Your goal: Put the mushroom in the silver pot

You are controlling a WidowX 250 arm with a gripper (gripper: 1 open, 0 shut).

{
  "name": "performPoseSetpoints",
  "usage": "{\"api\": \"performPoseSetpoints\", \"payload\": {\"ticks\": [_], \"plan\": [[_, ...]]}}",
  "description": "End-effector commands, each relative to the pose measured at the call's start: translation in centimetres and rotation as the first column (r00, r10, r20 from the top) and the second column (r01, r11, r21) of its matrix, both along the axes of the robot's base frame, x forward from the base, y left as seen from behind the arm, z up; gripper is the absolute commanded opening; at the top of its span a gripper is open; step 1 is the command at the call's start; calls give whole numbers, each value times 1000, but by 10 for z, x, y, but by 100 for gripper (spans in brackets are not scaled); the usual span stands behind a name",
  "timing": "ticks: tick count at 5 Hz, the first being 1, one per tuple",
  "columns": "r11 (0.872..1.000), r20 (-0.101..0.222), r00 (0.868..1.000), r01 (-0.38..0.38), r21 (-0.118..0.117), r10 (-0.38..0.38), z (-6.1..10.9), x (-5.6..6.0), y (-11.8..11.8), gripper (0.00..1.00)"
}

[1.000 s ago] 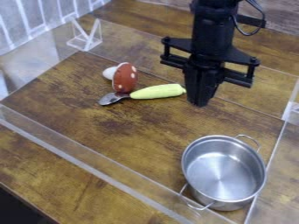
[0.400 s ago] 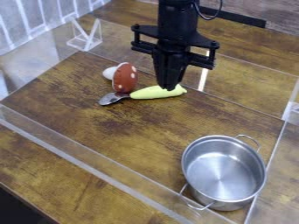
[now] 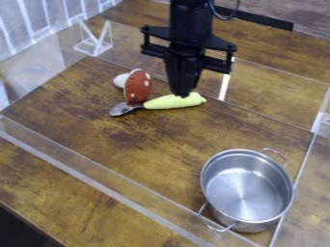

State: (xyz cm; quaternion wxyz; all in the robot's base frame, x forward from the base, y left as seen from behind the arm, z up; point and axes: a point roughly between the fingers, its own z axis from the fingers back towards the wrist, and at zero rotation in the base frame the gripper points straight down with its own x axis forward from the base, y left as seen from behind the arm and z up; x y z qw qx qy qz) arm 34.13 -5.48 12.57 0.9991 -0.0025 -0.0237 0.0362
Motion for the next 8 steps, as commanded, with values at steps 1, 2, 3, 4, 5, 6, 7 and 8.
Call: {"api": "performPoseSetpoints", "payload": {"ticks": [1,2,3,4,5,6,7,8], "plan": [[999,67,997,42,-15,-41,24,-3,-22,0],[999,63,997,40,-9,-39,22,-1,-12,0],[1000,58,998,20,4,-21,22,3,5,0],[1000,56,998,1,14,-1,21,7,22,0],[1000,45,999,-8,18,7,16,9,30,100],[1000,32,999,-16,23,15,9,10,36,100],[999,32,999,-31,36,29,4,11,49,100],[998,30,999,-43,45,42,-2,12,59,100]]}}
